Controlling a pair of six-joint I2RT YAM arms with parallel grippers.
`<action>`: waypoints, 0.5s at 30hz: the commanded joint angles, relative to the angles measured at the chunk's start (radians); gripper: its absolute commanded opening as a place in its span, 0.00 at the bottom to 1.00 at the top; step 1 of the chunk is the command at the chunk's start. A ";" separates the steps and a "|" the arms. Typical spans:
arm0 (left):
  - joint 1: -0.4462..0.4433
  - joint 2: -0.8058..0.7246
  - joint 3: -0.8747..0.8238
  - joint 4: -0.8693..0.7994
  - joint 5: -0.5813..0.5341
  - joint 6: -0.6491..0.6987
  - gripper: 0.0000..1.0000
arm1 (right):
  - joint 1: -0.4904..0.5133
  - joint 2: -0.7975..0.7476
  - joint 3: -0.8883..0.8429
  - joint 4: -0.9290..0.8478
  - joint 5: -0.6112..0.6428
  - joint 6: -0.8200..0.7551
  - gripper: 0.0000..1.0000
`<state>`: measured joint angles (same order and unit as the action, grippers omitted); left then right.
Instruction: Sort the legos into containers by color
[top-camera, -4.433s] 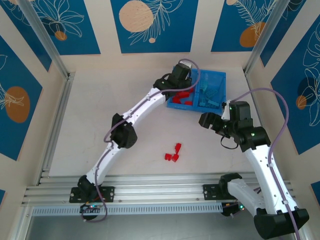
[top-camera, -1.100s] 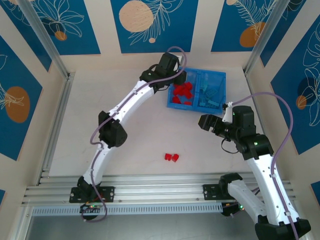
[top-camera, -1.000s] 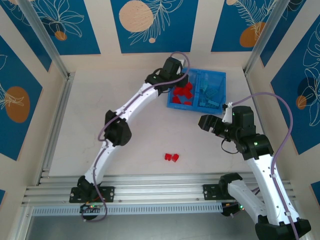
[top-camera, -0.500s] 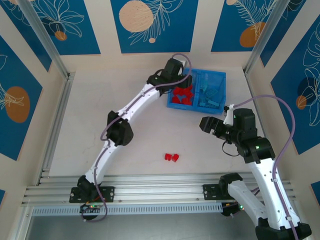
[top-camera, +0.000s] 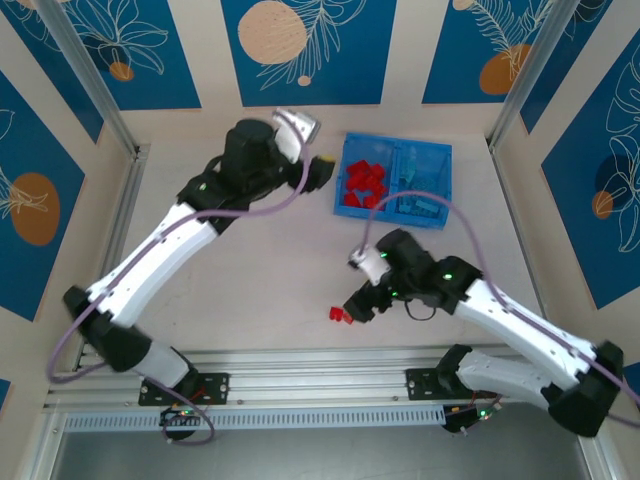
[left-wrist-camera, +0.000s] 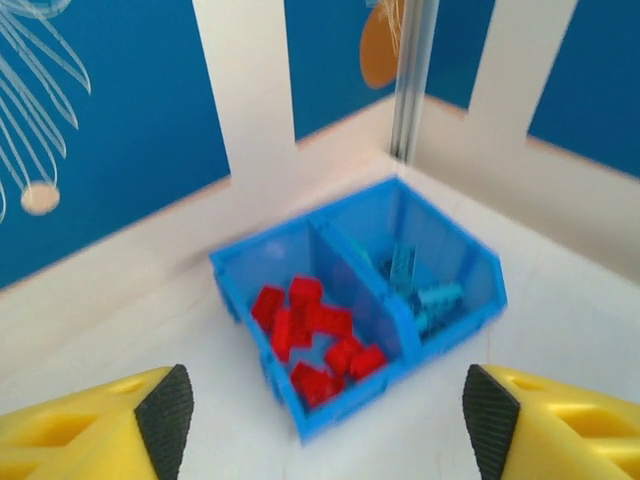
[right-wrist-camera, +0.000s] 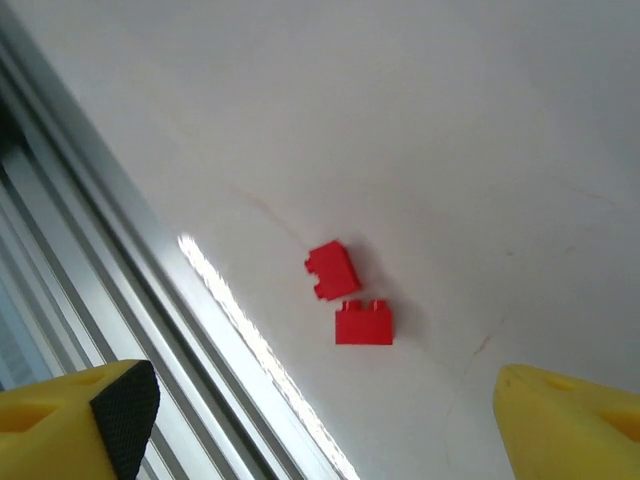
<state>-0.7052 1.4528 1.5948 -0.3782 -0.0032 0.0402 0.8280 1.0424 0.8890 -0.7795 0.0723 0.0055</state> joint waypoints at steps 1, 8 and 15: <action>-0.006 -0.124 -0.198 0.060 0.025 0.152 0.78 | 0.064 0.146 0.000 -0.060 0.084 -0.145 0.91; -0.007 -0.311 -0.380 -0.002 -0.015 0.147 0.85 | 0.057 0.417 0.072 -0.029 0.098 -0.134 0.91; -0.006 -0.323 -0.398 -0.018 -0.028 0.128 0.87 | 0.051 0.538 0.070 0.014 0.098 -0.161 0.80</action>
<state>-0.7052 1.1332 1.2049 -0.3859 -0.0177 0.1646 0.8833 1.5574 0.9382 -0.7864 0.1638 -0.1280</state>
